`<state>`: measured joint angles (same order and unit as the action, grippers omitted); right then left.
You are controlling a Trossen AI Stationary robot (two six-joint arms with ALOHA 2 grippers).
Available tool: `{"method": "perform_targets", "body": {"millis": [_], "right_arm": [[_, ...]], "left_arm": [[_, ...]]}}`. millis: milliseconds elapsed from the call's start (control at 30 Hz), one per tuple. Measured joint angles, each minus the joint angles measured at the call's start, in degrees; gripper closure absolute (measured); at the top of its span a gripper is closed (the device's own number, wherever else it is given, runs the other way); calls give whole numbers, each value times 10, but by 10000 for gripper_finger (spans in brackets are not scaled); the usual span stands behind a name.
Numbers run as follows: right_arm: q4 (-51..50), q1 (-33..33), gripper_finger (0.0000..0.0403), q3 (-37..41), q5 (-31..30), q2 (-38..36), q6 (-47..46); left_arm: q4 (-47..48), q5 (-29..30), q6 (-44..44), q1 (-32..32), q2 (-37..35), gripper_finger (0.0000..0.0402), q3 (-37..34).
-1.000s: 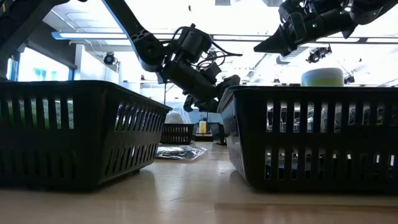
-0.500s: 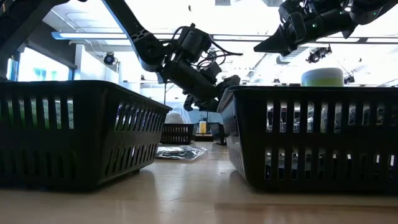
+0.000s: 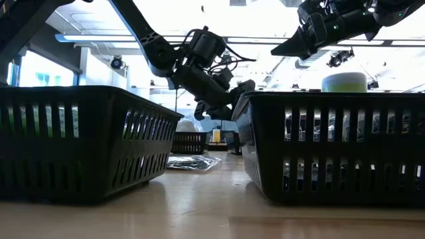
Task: Pick & Place Travel size toiletries
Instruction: Put the blue shave cream into the top right black bin
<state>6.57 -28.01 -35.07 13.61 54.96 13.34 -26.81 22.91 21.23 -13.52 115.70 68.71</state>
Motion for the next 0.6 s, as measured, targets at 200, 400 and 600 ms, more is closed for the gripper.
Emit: {"method": "perform_targets", "body": {"millis": [200,400,600], "right_arm": [[0,0,400,0,0,0,0],[0,0,400,0,0,0,0],[0,0,400,0,0,0,0]], "left_arm": [[0,7,19,0,0,261,0],[-1,9,25,0,0,251,0],[-1,9,15,0,0,203,0]]}}
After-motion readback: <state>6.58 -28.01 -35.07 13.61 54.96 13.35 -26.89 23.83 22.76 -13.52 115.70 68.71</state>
